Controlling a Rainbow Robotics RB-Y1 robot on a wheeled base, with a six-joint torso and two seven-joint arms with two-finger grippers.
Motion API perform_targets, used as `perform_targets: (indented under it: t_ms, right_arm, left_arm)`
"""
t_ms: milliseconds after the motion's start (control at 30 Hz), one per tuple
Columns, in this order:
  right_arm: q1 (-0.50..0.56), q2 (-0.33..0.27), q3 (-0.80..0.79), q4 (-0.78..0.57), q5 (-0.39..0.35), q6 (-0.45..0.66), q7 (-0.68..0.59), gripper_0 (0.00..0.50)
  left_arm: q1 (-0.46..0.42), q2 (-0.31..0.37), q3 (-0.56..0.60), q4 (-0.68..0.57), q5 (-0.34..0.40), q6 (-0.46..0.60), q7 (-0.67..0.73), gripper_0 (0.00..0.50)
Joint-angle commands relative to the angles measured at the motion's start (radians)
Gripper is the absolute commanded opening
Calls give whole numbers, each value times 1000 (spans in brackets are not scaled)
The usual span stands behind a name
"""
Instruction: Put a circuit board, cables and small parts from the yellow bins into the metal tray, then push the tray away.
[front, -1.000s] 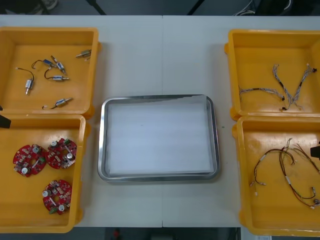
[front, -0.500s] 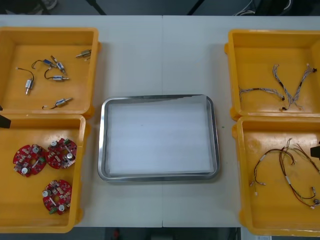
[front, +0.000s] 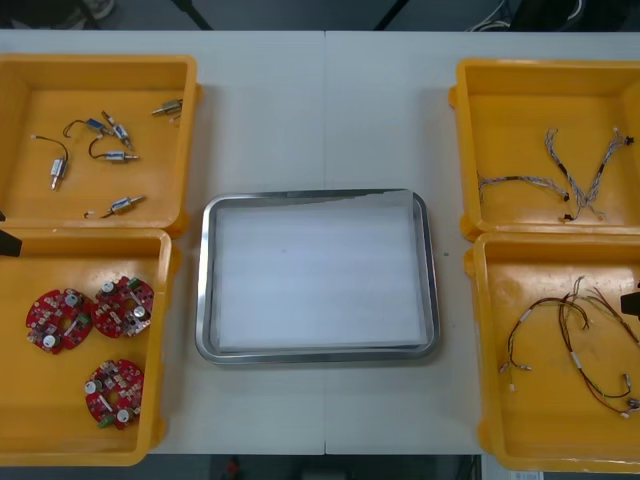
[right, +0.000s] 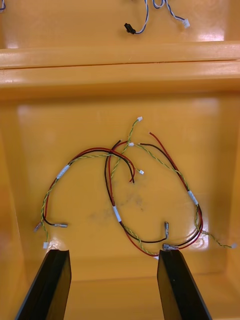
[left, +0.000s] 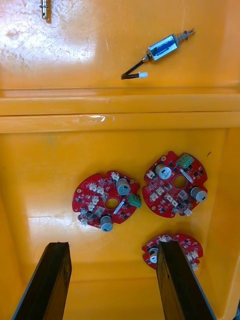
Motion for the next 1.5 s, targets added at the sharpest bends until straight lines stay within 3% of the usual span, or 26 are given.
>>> perform_targets:
  t_ms: [33,533,700,933,1133,1367,1500]
  right_arm:
    - [19,-35,-8,-25,0,3,13,500]
    - [19,-35,-8,-25,0,3,13,500]
    - [-24,-51,-35,-51,-1,3,17,500]
    - [-11,-55,-31,-60,17,3,27,500]
    - [29,-71,-44,-59,8,3,42,500]
    - [105,-134,-48,-10,-10,-1,73,500]
    - [122,-163,-46,49,-44,-83,94,500]
  left_arm:
    - [11,43,26,-5,-6,6,-63,500]
    - [42,27,-1,15,-6,6,-55,500]
    - [47,27,-6,13,-10,6,-49,500]
    - [104,29,-7,13,0,4,-60,500]
    - [130,29,-29,10,-6,-37,-70,500]
    - [197,29,-63,0,-22,-149,-73,500]
    - [243,40,-78,-11,-28,-211,-83,500]
